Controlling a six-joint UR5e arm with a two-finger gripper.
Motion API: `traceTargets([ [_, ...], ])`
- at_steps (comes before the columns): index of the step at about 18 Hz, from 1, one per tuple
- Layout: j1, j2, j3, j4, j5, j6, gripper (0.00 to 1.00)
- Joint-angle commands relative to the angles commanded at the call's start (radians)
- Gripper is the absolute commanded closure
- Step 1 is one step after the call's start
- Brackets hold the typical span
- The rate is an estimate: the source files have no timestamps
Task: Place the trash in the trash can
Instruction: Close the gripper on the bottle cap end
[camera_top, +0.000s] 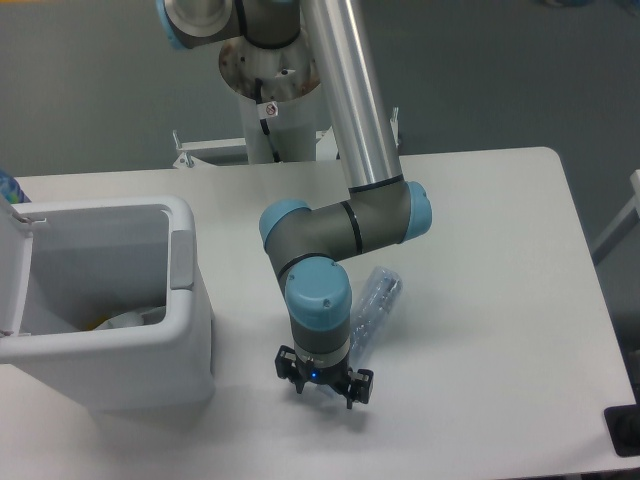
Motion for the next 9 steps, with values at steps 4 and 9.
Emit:
traceTargets([
  [4,-0.005,0.003,-0.011,0.002,0.012,0.002,0.33],
  [9,-0.005,0.005,-0.011,0.0,0.018,0.002,0.46],
])
